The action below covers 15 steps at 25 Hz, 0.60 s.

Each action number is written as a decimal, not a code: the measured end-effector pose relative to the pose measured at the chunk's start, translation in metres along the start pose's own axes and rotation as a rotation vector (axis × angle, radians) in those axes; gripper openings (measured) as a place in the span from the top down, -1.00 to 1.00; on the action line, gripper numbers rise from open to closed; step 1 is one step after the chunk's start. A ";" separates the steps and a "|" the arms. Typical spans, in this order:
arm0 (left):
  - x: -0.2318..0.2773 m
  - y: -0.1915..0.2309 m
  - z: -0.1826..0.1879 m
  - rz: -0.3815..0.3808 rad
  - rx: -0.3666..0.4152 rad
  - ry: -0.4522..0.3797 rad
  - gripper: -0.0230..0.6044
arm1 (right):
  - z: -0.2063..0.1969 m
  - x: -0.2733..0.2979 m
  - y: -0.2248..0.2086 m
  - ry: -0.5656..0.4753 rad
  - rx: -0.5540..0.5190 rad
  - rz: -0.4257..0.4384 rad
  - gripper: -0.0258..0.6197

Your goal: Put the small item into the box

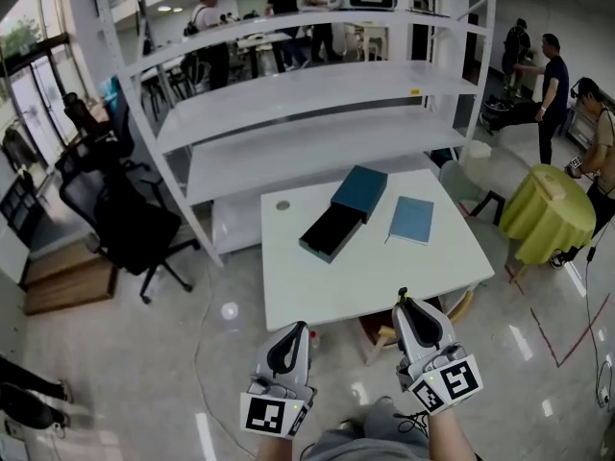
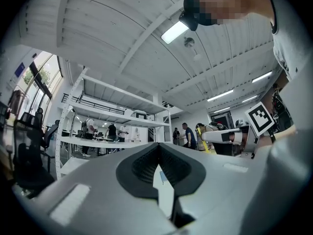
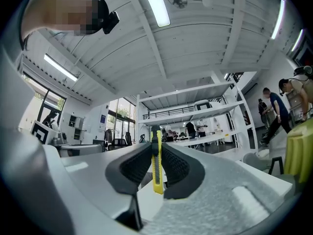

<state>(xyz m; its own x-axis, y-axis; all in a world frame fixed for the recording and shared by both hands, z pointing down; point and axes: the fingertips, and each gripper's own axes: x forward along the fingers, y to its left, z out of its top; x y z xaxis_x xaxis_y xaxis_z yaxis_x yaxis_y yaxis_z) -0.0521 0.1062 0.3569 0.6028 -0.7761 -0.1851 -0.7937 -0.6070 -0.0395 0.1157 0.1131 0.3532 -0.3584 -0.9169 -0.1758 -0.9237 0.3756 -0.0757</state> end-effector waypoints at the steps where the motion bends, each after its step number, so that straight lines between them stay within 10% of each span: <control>1: 0.002 0.001 -0.002 -0.002 -0.003 0.002 0.87 | -0.001 0.002 -0.002 0.001 0.000 -0.001 0.73; 15: 0.066 0.025 -0.008 0.041 0.003 -0.007 0.88 | -0.005 0.069 -0.043 0.003 0.003 0.072 0.73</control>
<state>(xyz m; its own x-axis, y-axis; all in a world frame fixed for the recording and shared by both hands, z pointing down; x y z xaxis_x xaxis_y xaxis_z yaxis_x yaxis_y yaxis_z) -0.0317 0.0381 0.3516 0.5694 -0.7991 -0.1931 -0.8178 -0.5744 -0.0346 0.1299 0.0330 0.3495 -0.4247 -0.8877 -0.1779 -0.8949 0.4414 -0.0662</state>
